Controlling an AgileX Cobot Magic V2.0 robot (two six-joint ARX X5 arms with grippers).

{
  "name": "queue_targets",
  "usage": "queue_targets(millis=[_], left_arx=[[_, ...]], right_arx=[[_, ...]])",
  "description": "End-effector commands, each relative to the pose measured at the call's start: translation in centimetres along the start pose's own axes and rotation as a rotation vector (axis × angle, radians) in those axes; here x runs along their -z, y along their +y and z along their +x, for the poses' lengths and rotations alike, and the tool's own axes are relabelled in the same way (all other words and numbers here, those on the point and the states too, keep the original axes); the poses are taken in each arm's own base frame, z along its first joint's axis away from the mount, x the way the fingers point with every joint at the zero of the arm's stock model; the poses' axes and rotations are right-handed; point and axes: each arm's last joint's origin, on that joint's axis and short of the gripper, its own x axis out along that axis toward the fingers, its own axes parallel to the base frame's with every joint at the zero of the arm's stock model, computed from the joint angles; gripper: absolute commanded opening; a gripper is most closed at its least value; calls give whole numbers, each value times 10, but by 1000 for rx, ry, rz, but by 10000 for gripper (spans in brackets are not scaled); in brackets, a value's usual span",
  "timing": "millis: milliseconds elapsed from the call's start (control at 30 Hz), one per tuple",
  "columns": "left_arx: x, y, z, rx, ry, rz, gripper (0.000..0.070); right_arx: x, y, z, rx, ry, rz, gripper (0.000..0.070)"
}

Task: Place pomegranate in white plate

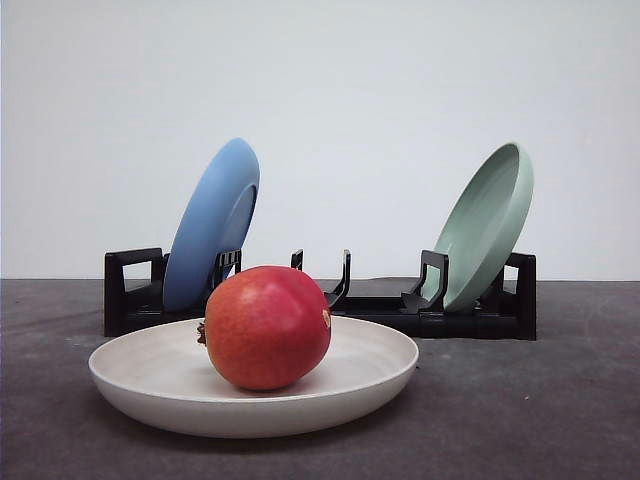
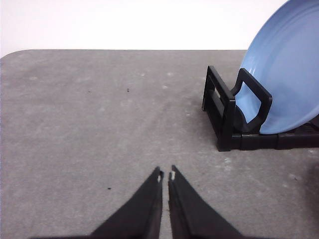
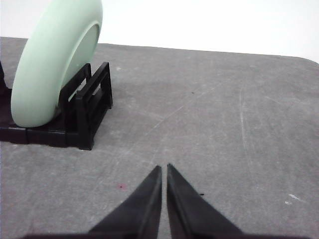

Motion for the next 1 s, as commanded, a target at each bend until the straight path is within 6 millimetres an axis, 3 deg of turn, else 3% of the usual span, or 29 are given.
queue_targets(millis=[0, 967], left_arx=[[4, 0, 1, -2, 15, 6, 0], [4, 0, 1, -2, 15, 6, 0]], right_arx=[[1, 0, 0, 1, -6, 13, 10], [1, 0, 0, 1, -6, 13, 10]])
